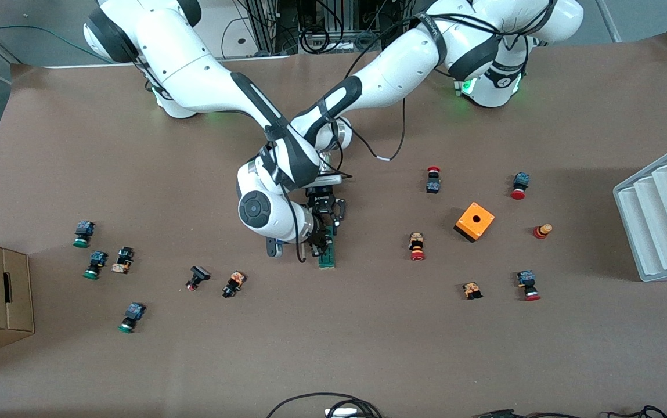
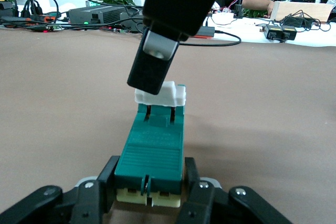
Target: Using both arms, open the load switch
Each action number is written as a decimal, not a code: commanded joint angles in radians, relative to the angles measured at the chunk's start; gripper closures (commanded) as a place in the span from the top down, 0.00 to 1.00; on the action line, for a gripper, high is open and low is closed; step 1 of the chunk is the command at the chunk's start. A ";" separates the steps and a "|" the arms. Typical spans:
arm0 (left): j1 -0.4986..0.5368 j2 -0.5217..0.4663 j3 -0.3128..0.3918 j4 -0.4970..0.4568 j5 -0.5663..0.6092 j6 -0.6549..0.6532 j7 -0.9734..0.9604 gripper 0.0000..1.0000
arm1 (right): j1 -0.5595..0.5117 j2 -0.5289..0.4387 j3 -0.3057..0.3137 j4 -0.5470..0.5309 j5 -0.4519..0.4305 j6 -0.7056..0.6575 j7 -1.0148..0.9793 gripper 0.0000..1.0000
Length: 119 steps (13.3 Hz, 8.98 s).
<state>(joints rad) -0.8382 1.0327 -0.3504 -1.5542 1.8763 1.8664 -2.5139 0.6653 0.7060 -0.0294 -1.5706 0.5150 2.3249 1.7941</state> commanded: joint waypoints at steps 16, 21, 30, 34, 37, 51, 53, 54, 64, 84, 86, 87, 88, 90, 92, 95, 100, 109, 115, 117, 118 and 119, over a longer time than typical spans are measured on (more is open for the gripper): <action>-0.007 0.029 -0.007 0.019 -0.012 0.000 -0.006 0.55 | 0.036 0.001 -0.001 -0.065 -0.053 0.070 0.001 0.16; -0.007 0.030 -0.007 0.017 -0.012 0.000 -0.008 0.56 | 0.037 0.010 -0.001 -0.065 -0.055 0.080 0.001 0.16; -0.007 0.035 -0.007 0.017 -0.012 0.000 -0.008 0.56 | 0.014 -0.034 -0.004 -0.051 -0.058 0.062 0.002 0.28; -0.007 0.033 -0.009 0.017 -0.012 0.000 -0.011 0.57 | -0.024 -0.124 -0.004 -0.049 -0.133 0.008 -0.019 1.00; -0.005 0.029 -0.007 0.014 -0.011 0.000 -0.009 1.00 | -0.085 -0.210 -0.004 -0.058 -0.213 -0.083 -0.264 1.00; -0.004 -0.078 -0.042 0.008 -0.184 0.019 0.154 1.00 | -0.616 -0.783 -0.151 -0.117 -0.412 -0.657 -2.011 1.00; 0.001 -0.120 -0.059 0.005 -0.230 0.019 0.187 1.00 | -0.625 -0.778 -0.162 -0.105 -0.414 -0.664 -2.076 1.00; 0.001 -0.141 -0.061 0.005 -0.261 0.019 0.220 1.00 | -0.625 -0.778 -0.162 -0.103 -0.418 -0.658 -2.081 1.00; 0.025 -0.402 -0.059 0.003 -0.563 0.116 0.609 1.00 | -0.624 -0.738 -0.161 -0.089 -0.541 -0.618 -2.087 1.00; 0.338 -0.870 -0.059 0.022 -1.267 0.152 1.642 1.00 | -0.607 -0.717 -0.132 -0.085 -0.515 -0.618 -2.081 1.00; 0.369 -0.869 -0.059 0.037 -1.313 0.154 1.708 1.00 | -0.607 -0.715 -0.132 -0.085 -0.515 -0.616 -2.081 1.00; 0.387 -0.869 -0.059 0.045 -1.341 0.158 1.740 1.00 | -0.607 -0.714 -0.132 -0.085 -0.515 -0.613 -2.081 1.00; 0.405 -0.876 -0.058 0.045 -1.376 0.158 1.773 1.00 | -0.607 -0.712 -0.132 -0.085 -0.515 -0.605 -2.081 1.00; 0.450 -0.901 -0.055 0.043 -1.489 0.143 1.834 1.00 | -0.605 -0.709 -0.132 -0.085 -0.515 -0.584 -2.081 1.00; 0.493 -0.919 -0.053 0.046 -1.537 0.107 1.894 1.00 | -0.596 -0.711 -0.127 -0.085 -0.517 -0.581 -2.083 1.00; 0.545 -0.936 -0.006 0.052 -1.614 0.054 1.977 1.00 | -0.596 -0.712 -0.126 -0.085 -0.517 -0.587 -2.083 1.00; 0.547 -0.951 0.172 0.078 -1.669 -0.053 2.199 1.00 | -0.590 -0.714 -0.126 -0.085 -0.517 -0.585 -2.084 1.00; 0.706 -0.976 0.330 0.033 -1.856 -0.167 2.258 1.00 | -0.589 -0.714 -0.126 -0.085 -0.517 -0.585 -2.083 1.00; 0.737 -0.959 0.465 0.060 -1.927 -0.346 2.318 1.00 | -0.584 -0.715 -0.126 -0.085 -0.517 -0.585 -2.083 1.00; 0.731 -0.958 0.462 0.051 -1.930 -0.354 2.310 1.00 | -0.586 -0.715 -0.126 -0.085 -0.517 -0.585 -2.083 1.00; 0.731 -0.956 0.462 0.046 -1.928 -0.354 2.310 1.00 | -0.586 -0.715 -0.126 -0.085 -0.517 -0.587 -2.083 1.00; 0.734 -0.957 0.462 0.043 -1.927 -0.354 2.317 1.00 | -0.586 -0.715 -0.126 -0.085 -0.517 -0.587 -2.083 1.00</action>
<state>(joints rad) -0.1027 0.0811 0.1096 -1.5060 -0.0443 1.5274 -0.1982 0.0747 -0.0067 -0.1496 -1.6632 -0.0167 1.7352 -0.2817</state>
